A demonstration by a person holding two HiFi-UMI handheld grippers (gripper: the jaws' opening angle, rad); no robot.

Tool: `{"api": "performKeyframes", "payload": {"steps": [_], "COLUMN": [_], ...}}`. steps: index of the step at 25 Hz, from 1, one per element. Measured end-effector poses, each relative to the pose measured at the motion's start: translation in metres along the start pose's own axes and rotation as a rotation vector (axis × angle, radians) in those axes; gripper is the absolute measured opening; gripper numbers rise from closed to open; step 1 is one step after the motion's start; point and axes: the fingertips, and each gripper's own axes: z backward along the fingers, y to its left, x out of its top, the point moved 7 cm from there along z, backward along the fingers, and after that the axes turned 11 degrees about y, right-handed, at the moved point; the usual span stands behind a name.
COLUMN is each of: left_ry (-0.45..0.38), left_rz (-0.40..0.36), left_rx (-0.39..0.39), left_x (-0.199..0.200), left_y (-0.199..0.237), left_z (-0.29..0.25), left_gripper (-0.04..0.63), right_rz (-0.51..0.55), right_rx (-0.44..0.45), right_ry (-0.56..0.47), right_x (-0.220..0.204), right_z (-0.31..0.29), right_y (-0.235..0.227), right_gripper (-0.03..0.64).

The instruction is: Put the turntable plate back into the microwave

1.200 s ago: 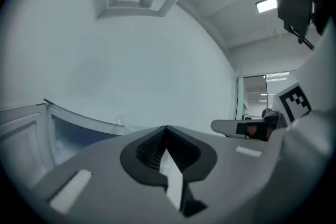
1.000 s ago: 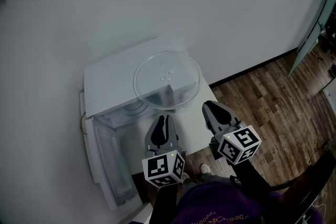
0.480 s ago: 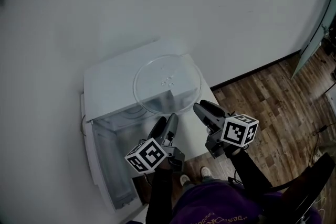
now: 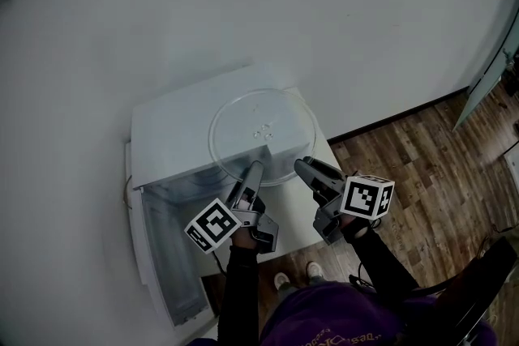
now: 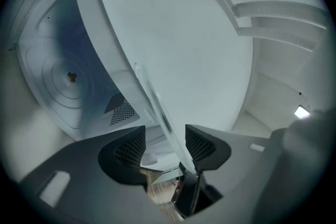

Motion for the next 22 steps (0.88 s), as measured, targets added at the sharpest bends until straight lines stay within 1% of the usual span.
{"api": "performKeyframes", "payload": {"steps": [5,7,10,13,15,19,20,22], "left_ry": [-0.004,-0.017,-0.031,-0.053,-0.073,-0.083,-0.085,-0.101], "left_rz": [0.012,0.002,0.004,0.046,0.065,0.053,0.061,0.104], "left_rx": [-0.014,-0.027,-0.052,-0.096,-0.121,-0.137,-0.146,-0.183], "left_x": [0.005,0.005,0.004,0.001,-0.001,-0.004,-0.004,-0.008], "left_y": [0.005,0.004,0.005,0.007,0.009,0.007,0.004,-0.001], "left_z": [-0.007,-0.009,-0.01,-0.01,-0.009,-0.006,-0.005,0.0], "left_gripper": [0.163,0.089,0.083,0.069,0.062,0.057,0.057,0.052], "right_rz": [0.011,0.014,-0.014,-0.028,-0.017,-0.018,-0.023,-0.026], "right_rx": [0.0,-0.004,0.001,-0.002,-0.012,-0.019,-0.016,-0.009], "right_ry": [0.009,0.013,0.007,0.011,0.012,0.022,0.022,0.026], "right_x": [0.0,-0.001,-0.001,-0.002,-0.003,-0.005,-0.006,-0.009], "right_z": [-0.001,-0.002,-0.001,0.0,0.0,0.002,0.003,0.005], "right_y": [-0.003,-0.005,-0.007,-0.008,-0.008,-0.007,-0.006,-0.001], "right_gripper": [0.149,0.143,0.13,0.124,0.123,0.123,0.123,0.123]}}
